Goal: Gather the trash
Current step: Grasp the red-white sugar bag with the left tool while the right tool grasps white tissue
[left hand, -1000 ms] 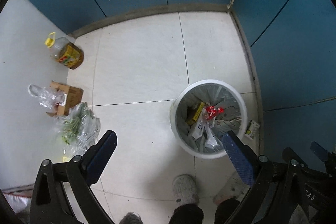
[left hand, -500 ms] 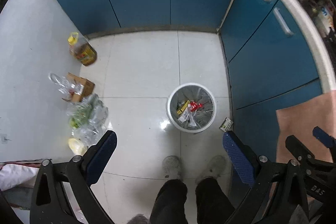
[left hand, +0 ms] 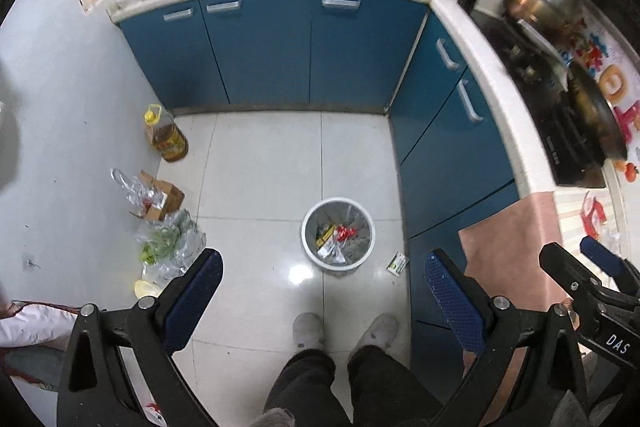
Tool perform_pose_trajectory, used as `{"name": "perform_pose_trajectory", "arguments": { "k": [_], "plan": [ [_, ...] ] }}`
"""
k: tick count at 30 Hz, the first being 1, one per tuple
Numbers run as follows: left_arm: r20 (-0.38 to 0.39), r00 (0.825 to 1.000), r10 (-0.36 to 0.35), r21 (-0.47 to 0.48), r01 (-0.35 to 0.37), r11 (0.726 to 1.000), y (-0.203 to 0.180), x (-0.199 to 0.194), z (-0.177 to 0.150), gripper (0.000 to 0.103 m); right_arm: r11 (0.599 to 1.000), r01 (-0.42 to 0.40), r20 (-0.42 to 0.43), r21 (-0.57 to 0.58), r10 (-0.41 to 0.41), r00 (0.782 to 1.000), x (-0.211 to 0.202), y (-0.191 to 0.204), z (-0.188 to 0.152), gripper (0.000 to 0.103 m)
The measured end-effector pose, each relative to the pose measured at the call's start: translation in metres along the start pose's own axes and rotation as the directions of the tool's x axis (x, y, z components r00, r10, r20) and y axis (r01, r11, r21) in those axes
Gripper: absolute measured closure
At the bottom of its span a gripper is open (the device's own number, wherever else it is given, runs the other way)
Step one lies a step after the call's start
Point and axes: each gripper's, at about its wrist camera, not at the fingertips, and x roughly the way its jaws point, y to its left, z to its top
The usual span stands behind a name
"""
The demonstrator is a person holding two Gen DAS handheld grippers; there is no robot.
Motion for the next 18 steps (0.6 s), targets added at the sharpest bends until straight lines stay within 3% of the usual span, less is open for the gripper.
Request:
{"name": "perform_pose_trajectory", "arguments": {
  "k": [5, 11, 14, 18],
  "plan": [
    [0.178, 0.983, 0.046, 0.071, -0.059, 0.996, -0.033, -0.045, 0.014, 0.000, 0.993, -0.052, 0.064, 0.110, 0.045, 0.997, -0.041, -0.030, -0.005, 0.000],
    [0.323, 0.946, -0.015, 0.227, -0.062, 0.972, -0.119, -0.062, 0.042, 0.000, 0.951, -0.033, 0.144, 0.306, -0.011, 0.990, -0.077, -0.108, -0.014, 0.000],
    [0.256, 0.959, -0.125, 0.347, 0.030, 0.937, -0.181, -0.048, 0.053, 0.000, 0.898, -0.004, 0.161, 0.439, -0.075, 0.984, -0.094, -0.168, -0.032, 0.000],
    [0.103, 0.971, -0.215, 0.450, 0.147, 0.881, -0.281, -0.013, 0.054, 0.000, 0.782, 0.086, 0.123, 0.618, -0.205, 0.971, -0.113, -0.261, -0.070, 0.000]
  ]
}}
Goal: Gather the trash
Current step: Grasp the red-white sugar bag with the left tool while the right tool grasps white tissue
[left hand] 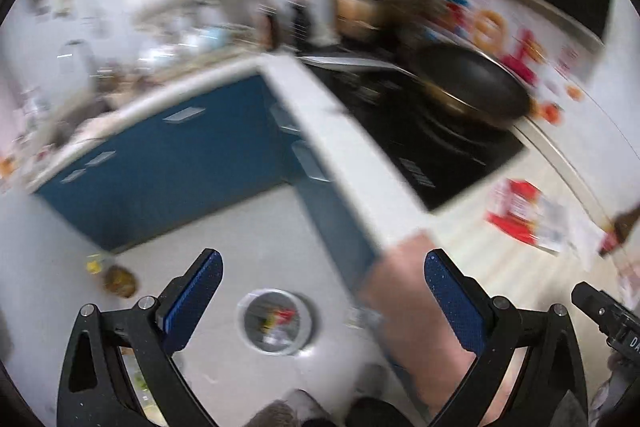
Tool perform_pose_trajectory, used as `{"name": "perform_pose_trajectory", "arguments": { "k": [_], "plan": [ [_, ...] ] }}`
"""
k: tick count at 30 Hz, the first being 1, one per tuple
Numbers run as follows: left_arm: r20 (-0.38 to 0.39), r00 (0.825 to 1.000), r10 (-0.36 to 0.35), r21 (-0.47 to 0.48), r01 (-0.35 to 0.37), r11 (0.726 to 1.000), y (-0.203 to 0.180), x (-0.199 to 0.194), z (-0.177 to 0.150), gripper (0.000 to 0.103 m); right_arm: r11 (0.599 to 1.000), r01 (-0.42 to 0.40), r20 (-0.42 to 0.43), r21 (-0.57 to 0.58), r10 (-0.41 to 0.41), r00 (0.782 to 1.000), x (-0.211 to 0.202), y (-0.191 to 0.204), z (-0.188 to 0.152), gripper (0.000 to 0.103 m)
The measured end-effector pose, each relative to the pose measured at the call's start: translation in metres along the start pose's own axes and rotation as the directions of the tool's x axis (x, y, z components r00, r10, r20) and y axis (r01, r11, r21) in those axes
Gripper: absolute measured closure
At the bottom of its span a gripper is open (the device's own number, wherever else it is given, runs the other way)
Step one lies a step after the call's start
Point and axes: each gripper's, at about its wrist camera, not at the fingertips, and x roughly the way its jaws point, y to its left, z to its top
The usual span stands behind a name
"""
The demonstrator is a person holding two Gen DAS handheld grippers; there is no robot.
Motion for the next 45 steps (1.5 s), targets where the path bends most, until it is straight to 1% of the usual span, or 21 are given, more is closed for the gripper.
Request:
{"name": "perform_pose_trajectory", "arguments": {
  "k": [3, 5, 6, 7, 9, 10, 11, 13, 16, 19, 21, 23, 26, 28, 30, 34, 40, 41, 43, 44, 45],
  "plan": [
    [-0.130, 0.984, -0.122, 0.033, 0.127, 0.991, -0.080, 0.045, 0.017, 0.000, 0.985, 0.087, 0.005, 0.147, -0.089, 0.996, 0.000, -0.079, 0.014, 0.000],
    [-0.242, 0.946, -0.218, 0.013, 0.228, 0.974, -0.140, 0.081, 0.018, 0.000, 0.963, 0.139, -0.001, 0.229, -0.143, 0.990, 0.002, -0.128, 0.019, 0.000],
    [-0.274, 0.934, -0.231, 0.018, 0.245, 0.969, -0.168, 0.092, 0.019, 0.000, 0.950, 0.161, -0.004, 0.267, -0.166, 0.986, 0.003, -0.151, 0.021, 0.000],
    [-0.286, 0.935, -0.211, 0.067, 0.239, 0.969, -0.201, 0.103, 0.018, 0.001, 0.933, 0.189, -0.006, 0.307, -0.197, 0.980, 0.003, -0.177, 0.022, 0.000],
    [-0.230, 0.967, -0.111, 0.274, 0.174, 0.946, -0.268, 0.114, 0.011, 0.001, 0.895, 0.253, -0.014, 0.367, -0.266, 0.964, 0.007, -0.222, 0.024, 0.000],
    [-0.186, 0.980, -0.070, 0.387, 0.139, 0.911, -0.299, 0.118, 0.007, 0.001, 0.873, 0.280, -0.022, 0.399, -0.296, 0.955, 0.010, -0.246, 0.024, 0.000],
    [-0.140, 0.990, -0.033, 0.499, 0.100, 0.861, -0.329, 0.122, -0.002, 0.001, 0.855, 0.303, -0.032, 0.421, -0.320, 0.947, 0.012, -0.264, 0.024, 0.000],
    [-0.054, 0.999, -0.002, 0.681, 0.038, 0.732, -0.380, 0.130, -0.026, 0.001, 0.817, 0.340, -0.053, 0.465, -0.357, 0.932, 0.018, -0.301, 0.024, 0.000],
    [0.019, 1.000, 0.008, 0.800, -0.019, 0.600, -0.421, 0.143, -0.050, 0.001, 0.778, 0.364, -0.083, 0.512, -0.377, 0.923, 0.022, -0.335, 0.023, 0.000],
    [0.046, 0.999, 0.027, 0.852, -0.053, 0.521, -0.449, 0.161, -0.066, 0.001, 0.761, 0.384, -0.103, 0.524, -0.391, 0.915, 0.028, -0.358, 0.024, 0.000],
    [0.054, 0.997, 0.047, 0.865, -0.070, 0.497, -0.458, 0.173, -0.070, 0.001, 0.757, 0.389, -0.116, 0.526, -0.389, 0.914, 0.032, -0.366, 0.025, 0.000],
    [0.040, 0.997, 0.063, 0.870, -0.066, 0.489, -0.461, 0.185, -0.070, 0.001, 0.758, 0.395, -0.123, 0.519, -0.391, 0.912, 0.034, -0.370, 0.028, 0.000],
    [0.033, 0.997, 0.063, 0.862, -0.060, 0.504, -0.466, 0.199, -0.065, 0.002, 0.764, 0.399, -0.130, 0.507, -0.390, 0.912, 0.040, -0.376, 0.033, 0.000],
    [0.022, 0.998, 0.056, 0.861, -0.047, 0.507, -0.471, 0.204, -0.063, 0.018, 0.771, 0.391, -0.129, 0.502, -0.381, 0.916, 0.046, -0.381, 0.039, 0.000],
    [-0.019, 0.999, 0.050, 0.843, -0.011, 0.538, -0.469, 0.210, -0.053, 0.076, 0.782, 0.370, -0.120, 0.501, -0.361, 0.925, 0.052, -0.383, 0.043, 0.000],
    [-0.044, 0.997, 0.067, 0.816, -0.002, 0.578, -0.457, 0.216, -0.040, 0.085, 0.815, 0.236, -0.062, 0.529, -0.240, 0.969, 0.068, -0.385, 0.056, 0.000],
    [-0.018, 0.999, 0.041, 0.791, -0.011, 0.612, -0.438, 0.196, -0.027, 0.095, 0.838, 0.152, -0.009, 0.524, -0.173, 0.985, 0.099, -0.380, 0.086, 0.002],
    [-0.017, 0.999, 0.039, 0.785, -0.011, 0.619, -0.435, 0.193, -0.024, 0.095, 0.841, 0.142, -0.004, 0.522, -0.164, 0.986, 0.106, -0.380, 0.091, 0.007],
    [-0.010, 0.999, 0.032, 0.769, -0.013, 0.640, -0.428, 0.186, -0.020, 0.096, 0.847, 0.112, 0.003, 0.519, -0.133, 0.991, 0.118, -0.381, 0.100, 0.033],
    [-0.010, 1.000, 0.025, 0.759, -0.009, 0.651, -0.424, 0.181, -0.017, 0.096, 0.851, 0.108, -0.008, 0.515, -0.121, 0.993, 0.126, -0.381, 0.105, 0.065],
    [-0.007, 1.000, 0.017, 0.750, -0.006, 0.661, -0.421, 0.176, -0.015, 0.096, 0.853, 0.108, -0.016, 0.510, -0.116, 0.993, 0.130, -0.381, 0.108, 0.091]
  ]
}}
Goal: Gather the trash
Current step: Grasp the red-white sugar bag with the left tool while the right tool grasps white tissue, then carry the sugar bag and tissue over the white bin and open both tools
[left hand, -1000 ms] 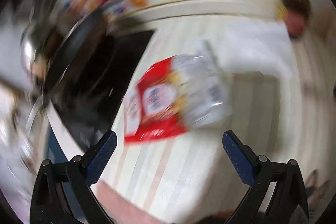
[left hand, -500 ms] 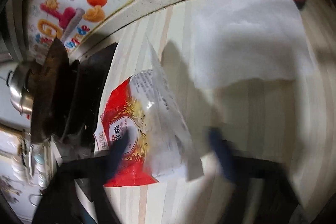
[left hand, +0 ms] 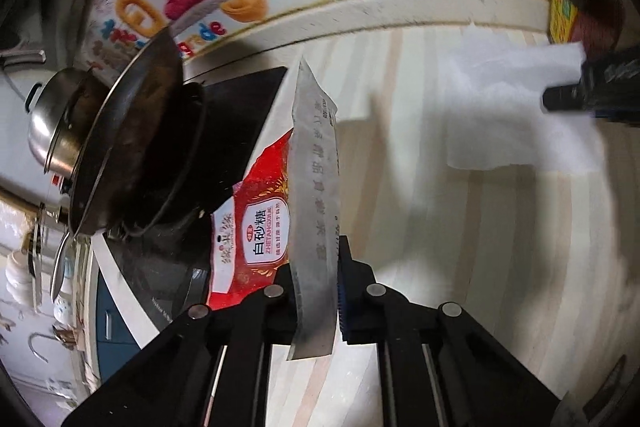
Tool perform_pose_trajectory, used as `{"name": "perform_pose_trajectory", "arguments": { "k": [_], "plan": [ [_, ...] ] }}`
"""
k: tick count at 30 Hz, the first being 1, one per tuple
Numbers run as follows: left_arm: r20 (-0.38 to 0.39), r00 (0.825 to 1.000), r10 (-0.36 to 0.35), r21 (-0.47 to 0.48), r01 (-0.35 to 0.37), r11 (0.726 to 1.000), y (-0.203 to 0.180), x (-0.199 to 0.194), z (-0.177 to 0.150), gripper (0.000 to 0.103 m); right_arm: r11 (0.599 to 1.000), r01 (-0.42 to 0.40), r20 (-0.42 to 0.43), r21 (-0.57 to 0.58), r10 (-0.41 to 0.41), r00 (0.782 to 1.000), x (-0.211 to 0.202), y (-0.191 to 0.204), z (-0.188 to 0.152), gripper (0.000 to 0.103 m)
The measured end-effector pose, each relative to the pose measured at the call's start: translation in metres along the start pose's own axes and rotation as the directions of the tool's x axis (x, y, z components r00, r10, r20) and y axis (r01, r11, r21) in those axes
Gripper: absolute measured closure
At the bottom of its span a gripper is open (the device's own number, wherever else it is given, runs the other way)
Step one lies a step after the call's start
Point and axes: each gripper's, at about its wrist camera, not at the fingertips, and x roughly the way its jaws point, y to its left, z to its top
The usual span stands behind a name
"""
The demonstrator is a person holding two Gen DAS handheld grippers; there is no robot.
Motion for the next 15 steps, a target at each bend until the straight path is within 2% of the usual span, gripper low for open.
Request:
{"name": "perform_pose_trajectory", "arguments": {
  "k": [1, 3, 9, 15],
  "plan": [
    [0.008, 1.000, 0.001, -0.008, -0.001, 1.000, 0.004, -0.004, 0.000, 0.096, 1.000, 0.000, 0.005, -0.008, 0.000, 1.000, 0.001, 0.004, 0.001, 0.097],
    [0.029, 1.000, -0.001, -0.031, 0.002, 1.000, 0.016, -0.018, -0.004, 0.097, 0.999, 0.001, 0.045, -0.040, 0.001, 0.999, -0.008, 0.015, 0.001, 0.102],
    [0.092, 0.996, -0.007, -0.134, 0.019, 0.991, 0.063, -0.071, -0.029, 0.097, 0.986, -0.066, 0.132, -0.155, 0.087, 0.987, -0.072, 0.062, -0.026, 0.102],
    [0.120, 0.992, 0.031, -0.259, 0.001, 0.966, 0.124, -0.119, -0.079, 0.097, 0.948, -0.156, 0.134, -0.277, 0.199, 0.971, -0.123, 0.117, -0.076, 0.102]
  ]
}}
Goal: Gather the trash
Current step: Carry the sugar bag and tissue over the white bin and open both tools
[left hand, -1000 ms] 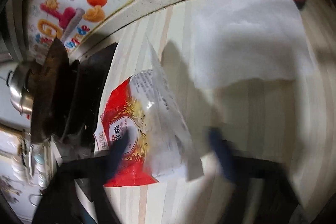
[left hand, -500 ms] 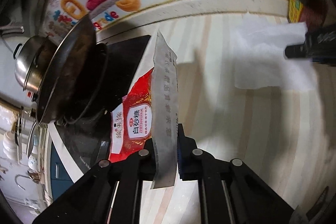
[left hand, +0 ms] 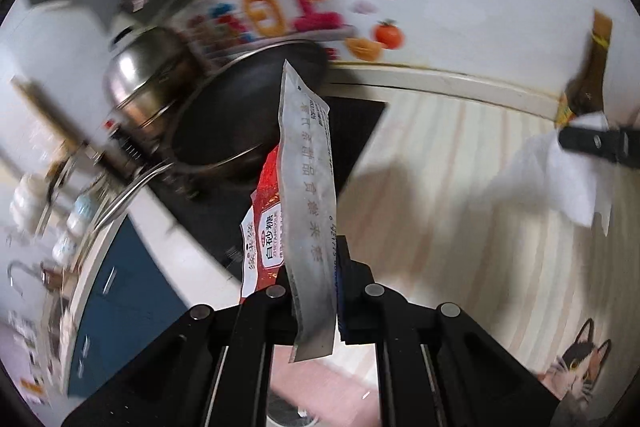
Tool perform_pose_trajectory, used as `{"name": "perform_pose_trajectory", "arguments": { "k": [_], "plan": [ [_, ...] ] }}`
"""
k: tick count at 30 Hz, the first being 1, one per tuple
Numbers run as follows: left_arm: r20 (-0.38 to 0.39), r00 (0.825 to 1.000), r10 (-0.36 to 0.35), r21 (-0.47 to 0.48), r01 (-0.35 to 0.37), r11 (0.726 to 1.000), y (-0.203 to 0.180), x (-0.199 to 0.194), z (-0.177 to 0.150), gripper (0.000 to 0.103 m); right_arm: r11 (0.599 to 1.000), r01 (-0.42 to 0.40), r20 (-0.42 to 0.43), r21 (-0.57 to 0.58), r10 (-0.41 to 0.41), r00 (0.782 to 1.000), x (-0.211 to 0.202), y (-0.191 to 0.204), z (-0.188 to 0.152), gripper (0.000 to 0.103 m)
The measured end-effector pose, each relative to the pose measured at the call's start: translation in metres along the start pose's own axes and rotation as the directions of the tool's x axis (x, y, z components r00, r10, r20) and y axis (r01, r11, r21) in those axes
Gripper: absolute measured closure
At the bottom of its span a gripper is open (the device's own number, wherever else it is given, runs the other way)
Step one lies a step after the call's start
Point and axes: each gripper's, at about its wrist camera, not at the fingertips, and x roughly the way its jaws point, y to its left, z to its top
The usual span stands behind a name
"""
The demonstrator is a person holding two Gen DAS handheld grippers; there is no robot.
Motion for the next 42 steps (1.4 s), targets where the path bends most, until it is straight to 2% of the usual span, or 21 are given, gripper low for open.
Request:
{"name": "perform_pose_trajectory", "arguments": {
  "k": [5, 10, 13, 15, 18, 23, 26, 28, 29, 31, 32, 35, 39, 42],
  "plan": [
    [-0.038, 0.998, 0.057, -0.125, -0.061, 0.990, 0.071, -0.030, -0.052, 0.097, 0.986, -0.138, -0.063, -0.091, 0.133, 0.989, -0.010, 0.078, -0.045, 0.102],
    [-0.126, 0.987, 0.102, -0.248, -0.131, 0.960, 0.139, -0.045, -0.118, 0.097, 0.952, -0.262, -0.191, -0.156, 0.231, 0.954, 0.005, 0.153, -0.102, 0.102],
    [-0.204, 0.972, 0.118, -0.335, -0.182, 0.925, 0.184, -0.045, -0.169, 0.097, 0.926, -0.320, -0.279, -0.198, 0.260, 0.924, 0.022, 0.199, -0.138, 0.102],
    [-0.255, 0.962, 0.101, -0.389, -0.197, 0.900, 0.209, -0.038, -0.199, 0.097, 0.911, -0.351, -0.334, -0.215, 0.269, 0.903, 0.037, 0.226, -0.162, 0.102],
    [-0.328, 0.944, 0.038, -0.462, -0.196, 0.865, 0.242, -0.015, -0.249, 0.097, 0.893, -0.378, -0.412, -0.244, 0.257, 0.874, 0.064, 0.263, -0.203, 0.102],
    [-0.394, 0.915, -0.087, -0.608, -0.188, 0.771, 0.273, 0.051, -0.336, 0.097, 0.867, -0.391, -0.533, -0.308, 0.182, 0.826, 0.133, 0.305, -0.287, 0.102],
    [-0.435, 0.886, -0.159, -0.677, -0.206, 0.706, 0.285, 0.116, -0.396, 0.097, 0.851, -0.389, -0.585, -0.352, 0.125, 0.801, 0.191, 0.316, -0.344, 0.102],
    [-0.441, 0.874, -0.205, -0.716, -0.205, 0.668, 0.287, 0.152, -0.429, 0.097, 0.844, -0.389, -0.615, -0.368, 0.093, 0.783, 0.232, 0.316, -0.382, 0.102],
    [-0.442, 0.865, -0.238, -0.743, -0.204, 0.638, 0.287, 0.180, -0.451, 0.097, 0.842, -0.388, -0.631, -0.376, 0.075, 0.773, 0.259, 0.313, -0.404, 0.102],
    [-0.441, 0.854, -0.275, -0.771, -0.203, 0.604, 0.286, 0.219, -0.481, 0.097, 0.842, -0.379, -0.652, -0.384, 0.043, 0.757, 0.308, 0.304, -0.443, 0.102],
    [-0.438, 0.847, -0.303, -0.790, -0.202, 0.579, 0.284, 0.248, -0.502, 0.097, 0.845, -0.371, -0.665, -0.386, 0.024, 0.746, 0.336, 0.297, -0.464, 0.102],
    [-0.421, 0.833, -0.360, -0.828, -0.191, 0.527, 0.277, 0.310, -0.549, 0.097, 0.857, -0.340, -0.699, -0.388, -0.033, 0.714, 0.414, 0.268, -0.522, 0.102],
    [-0.391, 0.814, -0.429, -0.865, -0.165, 0.474, 0.267, 0.370, -0.604, 0.097, 0.875, -0.278, -0.728, -0.396, -0.114, 0.676, 0.509, 0.221, -0.589, 0.102],
    [-0.359, 0.788, -0.500, -0.897, -0.144, 0.417, 0.256, 0.399, -0.642, 0.096, 0.879, -0.255, -0.740, -0.402, -0.148, 0.656, 0.554, 0.201, -0.619, 0.102]
  ]
}}
